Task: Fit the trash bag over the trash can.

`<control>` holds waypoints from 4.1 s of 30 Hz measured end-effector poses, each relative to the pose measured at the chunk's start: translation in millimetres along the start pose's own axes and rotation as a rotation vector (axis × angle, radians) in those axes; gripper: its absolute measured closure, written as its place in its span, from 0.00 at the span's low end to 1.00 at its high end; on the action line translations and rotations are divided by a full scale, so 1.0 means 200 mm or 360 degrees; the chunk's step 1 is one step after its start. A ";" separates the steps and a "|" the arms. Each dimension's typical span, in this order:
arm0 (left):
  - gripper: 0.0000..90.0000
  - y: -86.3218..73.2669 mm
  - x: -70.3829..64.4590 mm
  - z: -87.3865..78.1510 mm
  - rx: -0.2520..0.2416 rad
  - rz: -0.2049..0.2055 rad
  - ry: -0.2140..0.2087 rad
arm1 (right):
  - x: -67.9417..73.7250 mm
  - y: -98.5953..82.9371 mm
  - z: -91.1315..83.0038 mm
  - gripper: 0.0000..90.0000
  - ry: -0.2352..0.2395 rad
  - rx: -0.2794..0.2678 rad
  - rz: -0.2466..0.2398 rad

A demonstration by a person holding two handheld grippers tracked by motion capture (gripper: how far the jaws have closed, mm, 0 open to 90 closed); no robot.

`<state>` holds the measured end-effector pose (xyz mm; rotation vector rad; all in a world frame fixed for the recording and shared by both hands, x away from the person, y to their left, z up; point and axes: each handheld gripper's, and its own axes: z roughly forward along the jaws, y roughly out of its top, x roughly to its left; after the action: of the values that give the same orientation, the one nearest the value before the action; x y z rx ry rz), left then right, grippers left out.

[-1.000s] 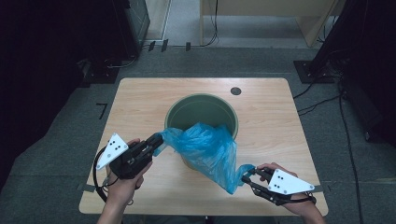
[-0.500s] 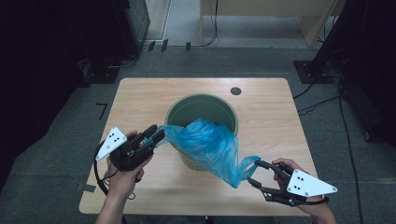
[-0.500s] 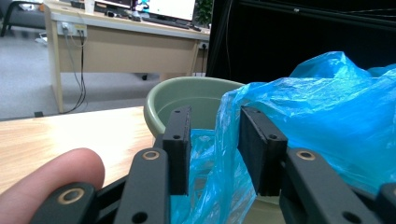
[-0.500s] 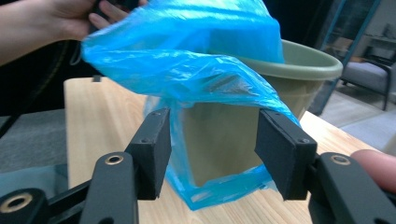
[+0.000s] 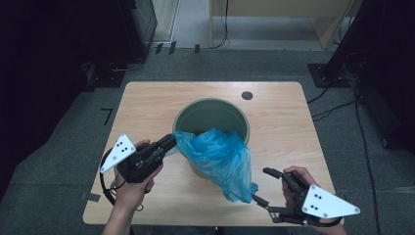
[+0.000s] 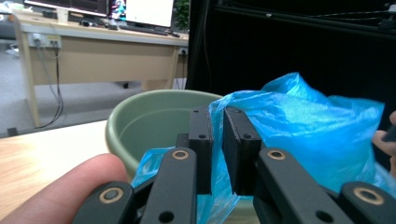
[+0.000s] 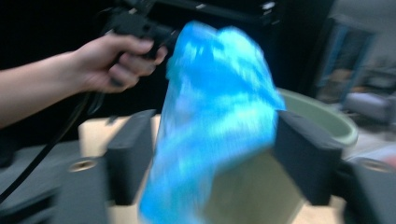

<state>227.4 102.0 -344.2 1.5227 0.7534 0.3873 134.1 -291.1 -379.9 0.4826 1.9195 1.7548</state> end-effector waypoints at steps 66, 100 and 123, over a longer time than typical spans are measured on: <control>1.00 -0.10 0.75 0.50 0.0282 -0.0758 0.0217 | -0.83 -0.21 0.73 1.00 -0.0616 0.0553 0.0832; 1.00 0.03 0.06 0.17 0.0124 0.0132 0.0004 | -0.56 -0.01 0.48 1.00 -0.0578 0.0265 0.0569; 0.96 -0.35 0.08 -0.21 0.0412 0.0011 -0.0020 | -0.22 -0.02 0.34 0.49 -0.0485 0.0145 0.0390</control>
<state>195.7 140.6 -411.4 1.7682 0.8125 0.2931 209.1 -261.2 -382.3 0.9947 1.7864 1.6282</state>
